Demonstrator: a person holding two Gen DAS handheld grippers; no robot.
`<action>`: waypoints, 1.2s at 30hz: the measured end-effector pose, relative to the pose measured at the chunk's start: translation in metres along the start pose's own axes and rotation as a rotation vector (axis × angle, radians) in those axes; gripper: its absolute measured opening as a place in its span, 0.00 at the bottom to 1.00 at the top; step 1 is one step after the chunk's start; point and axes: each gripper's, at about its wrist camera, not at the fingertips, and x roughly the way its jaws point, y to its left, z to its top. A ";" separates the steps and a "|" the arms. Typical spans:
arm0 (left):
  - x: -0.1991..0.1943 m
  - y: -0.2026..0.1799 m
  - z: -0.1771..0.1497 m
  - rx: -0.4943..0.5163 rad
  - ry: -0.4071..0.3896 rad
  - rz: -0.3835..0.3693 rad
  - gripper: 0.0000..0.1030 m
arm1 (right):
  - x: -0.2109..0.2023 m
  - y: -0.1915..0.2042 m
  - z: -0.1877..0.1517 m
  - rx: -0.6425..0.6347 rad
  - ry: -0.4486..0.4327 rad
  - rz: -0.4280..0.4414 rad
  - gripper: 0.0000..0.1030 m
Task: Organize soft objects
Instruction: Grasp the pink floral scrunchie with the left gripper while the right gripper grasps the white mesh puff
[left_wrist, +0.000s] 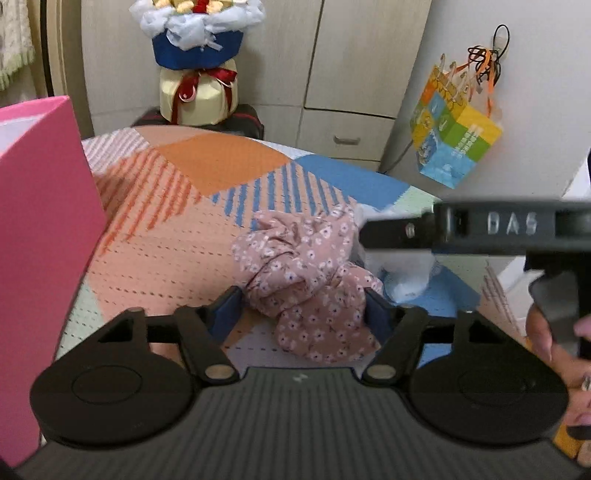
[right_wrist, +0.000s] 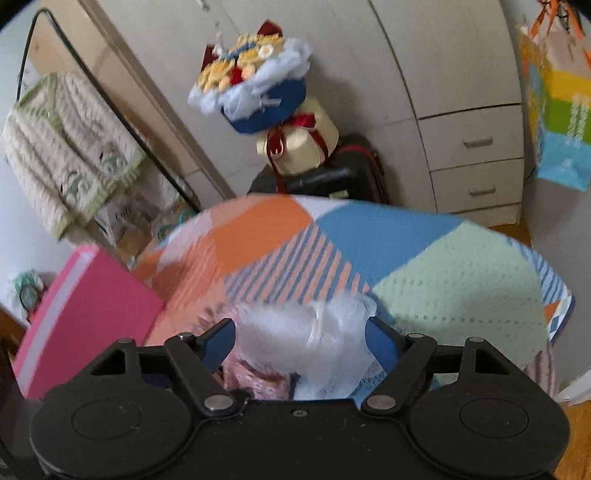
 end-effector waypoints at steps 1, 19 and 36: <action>0.001 0.000 0.000 0.004 0.000 0.011 0.55 | 0.001 -0.001 -0.003 -0.003 0.000 0.002 0.79; -0.029 0.019 -0.015 -0.066 -0.038 -0.011 0.12 | -0.043 0.034 -0.051 -0.129 -0.116 -0.100 0.30; -0.099 0.042 -0.056 -0.077 -0.075 -0.090 0.12 | -0.085 0.078 -0.118 -0.170 -0.214 -0.247 0.30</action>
